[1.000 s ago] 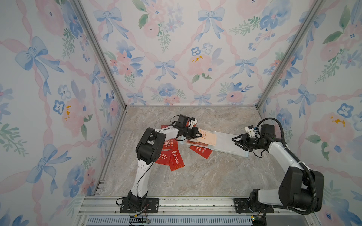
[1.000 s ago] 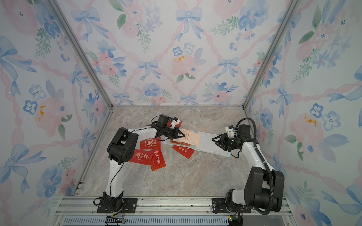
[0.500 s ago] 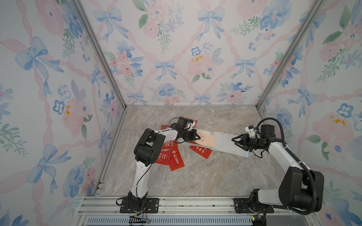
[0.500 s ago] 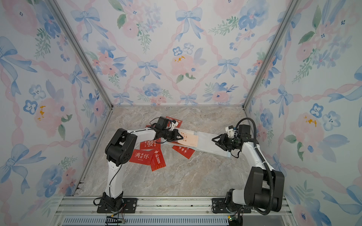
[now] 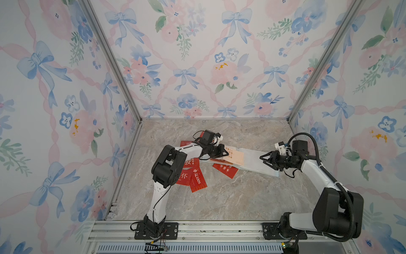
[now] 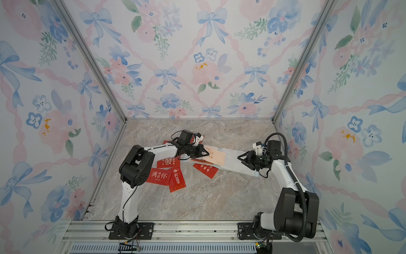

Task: Place the photos into the photo albums
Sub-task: Insert the photo into the photo album.

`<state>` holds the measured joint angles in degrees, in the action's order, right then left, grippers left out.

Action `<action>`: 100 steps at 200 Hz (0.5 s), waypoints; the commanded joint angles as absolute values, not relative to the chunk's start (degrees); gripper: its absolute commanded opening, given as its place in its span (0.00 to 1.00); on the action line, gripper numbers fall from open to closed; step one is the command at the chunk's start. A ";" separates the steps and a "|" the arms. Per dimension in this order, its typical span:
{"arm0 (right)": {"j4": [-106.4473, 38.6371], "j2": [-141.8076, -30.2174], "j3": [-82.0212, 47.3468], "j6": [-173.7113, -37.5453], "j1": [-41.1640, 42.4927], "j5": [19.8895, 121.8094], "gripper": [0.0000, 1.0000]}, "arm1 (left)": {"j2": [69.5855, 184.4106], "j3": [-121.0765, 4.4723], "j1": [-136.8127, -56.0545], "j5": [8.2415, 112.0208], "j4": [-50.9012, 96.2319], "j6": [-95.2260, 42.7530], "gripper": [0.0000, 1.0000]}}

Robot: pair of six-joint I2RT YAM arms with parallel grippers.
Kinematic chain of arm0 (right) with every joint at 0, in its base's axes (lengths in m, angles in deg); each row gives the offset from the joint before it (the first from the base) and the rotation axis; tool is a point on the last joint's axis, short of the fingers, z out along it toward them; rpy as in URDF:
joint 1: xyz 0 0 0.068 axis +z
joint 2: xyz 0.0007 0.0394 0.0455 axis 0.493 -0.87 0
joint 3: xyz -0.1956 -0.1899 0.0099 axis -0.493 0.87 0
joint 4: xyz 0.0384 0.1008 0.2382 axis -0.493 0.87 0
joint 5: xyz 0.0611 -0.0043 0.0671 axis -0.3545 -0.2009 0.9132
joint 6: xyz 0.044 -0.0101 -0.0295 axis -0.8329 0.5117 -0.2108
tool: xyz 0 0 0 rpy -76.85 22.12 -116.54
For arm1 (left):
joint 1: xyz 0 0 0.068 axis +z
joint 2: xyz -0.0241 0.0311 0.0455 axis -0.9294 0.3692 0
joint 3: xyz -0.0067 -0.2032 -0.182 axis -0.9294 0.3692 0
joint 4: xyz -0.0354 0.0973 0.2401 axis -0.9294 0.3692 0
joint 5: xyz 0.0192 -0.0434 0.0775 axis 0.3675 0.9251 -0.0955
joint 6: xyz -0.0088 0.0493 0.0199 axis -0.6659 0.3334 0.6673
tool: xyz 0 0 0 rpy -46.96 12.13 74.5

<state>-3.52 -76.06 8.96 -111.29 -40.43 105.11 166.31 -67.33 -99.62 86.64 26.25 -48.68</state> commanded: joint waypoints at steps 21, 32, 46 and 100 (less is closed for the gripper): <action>-2.35 -74.58 9.28 -110.26 -40.97 105.78 0.43 | 165.65 -68.74 -99.71 85.50 26.91 -49.45 0.00; -2.28 -74.67 9.39 -110.30 -40.96 105.78 0.43 | 165.73 -68.87 -99.81 85.50 26.89 -49.63 0.00; -2.38 -74.75 9.40 -110.24 -40.99 105.77 0.43 | 165.61 -68.50 -99.67 85.22 26.90 -49.71 0.00; -2.60 -74.77 9.59 -110.26 -40.98 105.78 0.43 | 162.28 -64.29 -98.44 81.84 27.46 -49.27 0.00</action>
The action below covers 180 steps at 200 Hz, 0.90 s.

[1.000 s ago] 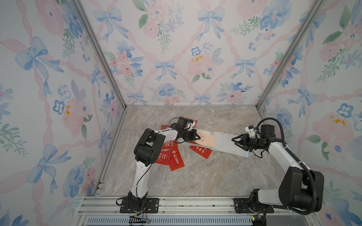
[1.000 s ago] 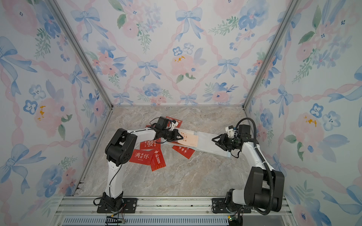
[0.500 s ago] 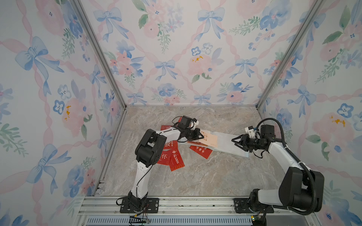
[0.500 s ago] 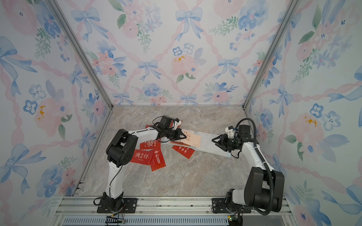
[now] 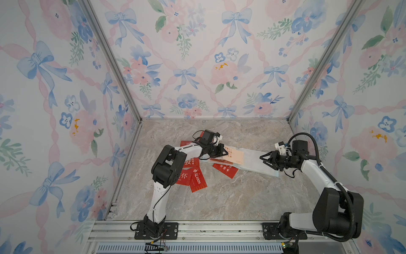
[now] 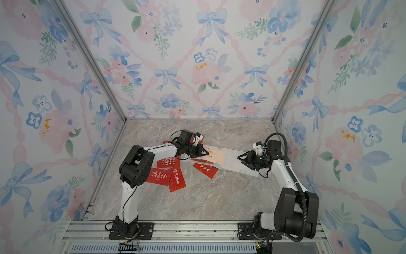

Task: Place the photos into the photo albums
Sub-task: Insert the photo into the photo album.

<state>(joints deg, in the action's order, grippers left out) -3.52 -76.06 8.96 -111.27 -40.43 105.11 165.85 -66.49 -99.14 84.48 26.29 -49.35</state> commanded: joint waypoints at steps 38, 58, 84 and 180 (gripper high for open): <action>-3.21 -74.88 10.08 -110.60 -40.54 105.76 0.43 | 161.56 -61.63 -98.77 79.93 27.72 -49.71 0.00; -3.08 -74.80 10.13 -110.52 -40.55 105.78 0.43 | 161.55 -61.35 -99.44 79.87 27.71 -49.89 0.00; -3.07 -74.60 10.15 -110.48 -40.59 105.78 0.43 | 161.26 -61.81 -99.69 79.64 27.66 -50.15 0.00; -2.81 -74.25 10.34 -110.26 -40.44 105.74 0.43 | 165.48 -67.66 -101.64 81.89 27.80 -50.49 0.00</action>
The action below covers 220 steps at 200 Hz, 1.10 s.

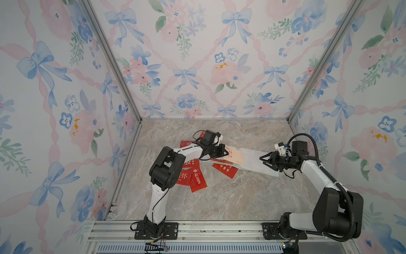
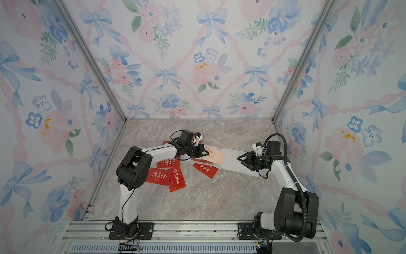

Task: Place the photos into the photo albums
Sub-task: Insert the photo into the photo album.

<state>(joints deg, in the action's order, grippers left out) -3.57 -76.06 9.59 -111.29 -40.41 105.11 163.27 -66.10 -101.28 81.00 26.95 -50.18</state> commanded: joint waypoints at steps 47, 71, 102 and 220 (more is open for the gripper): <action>-2.79 -74.41 10.20 -110.30 -40.54 105.78 0.43 | 168.50 -70.38 -102.18 82.42 27.77 -50.59 0.00; -2.65 -74.29 10.20 -110.29 -40.45 105.65 0.43 | 170.18 -71.84 -102.54 82.67 27.73 -50.86 0.00; -3.02 -74.65 10.81 -110.56 -40.33 105.48 0.43 | 171.94 -73.96 -103.31 82.76 27.76 -51.46 0.00; -2.64 -73.97 12.05 -110.39 -38.62 102.41 0.43 | 177.18 -80.27 -106.91 82.70 27.77 -53.17 0.00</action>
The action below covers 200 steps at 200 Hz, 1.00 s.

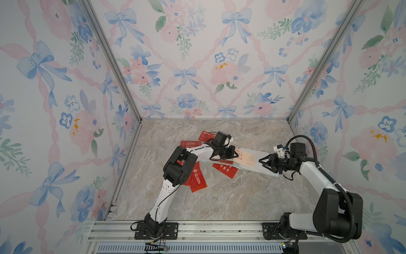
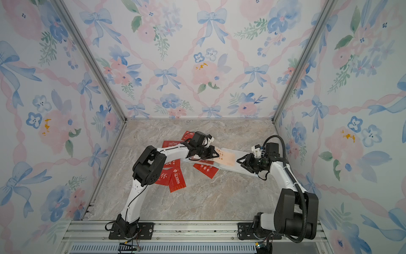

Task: Place the photos into the photo albums
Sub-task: Insert the photo into the photo album.

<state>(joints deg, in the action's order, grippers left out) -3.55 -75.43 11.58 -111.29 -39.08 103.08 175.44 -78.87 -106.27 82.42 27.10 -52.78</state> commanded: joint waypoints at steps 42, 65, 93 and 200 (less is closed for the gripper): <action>-2.38 -73.93 11.83 -110.19 -38.50 102.42 0.43 | 178.89 -82.36 -107.71 82.70 27.81 -54.06 0.00; -2.09 -73.80 11.69 -110.05 -38.50 102.30 0.43 | 179.70 -83.36 -107.95 82.66 27.75 -54.45 0.00; -1.95 -73.99 11.48 -109.98 -38.57 102.20 0.43 | 180.56 -84.11 -108.20 82.81 27.79 -54.63 0.00; -1.26 -73.75 11.03 -109.61 -38.58 102.10 0.43 | 176.64 -81.79 -106.99 79.01 29.90 -53.81 0.32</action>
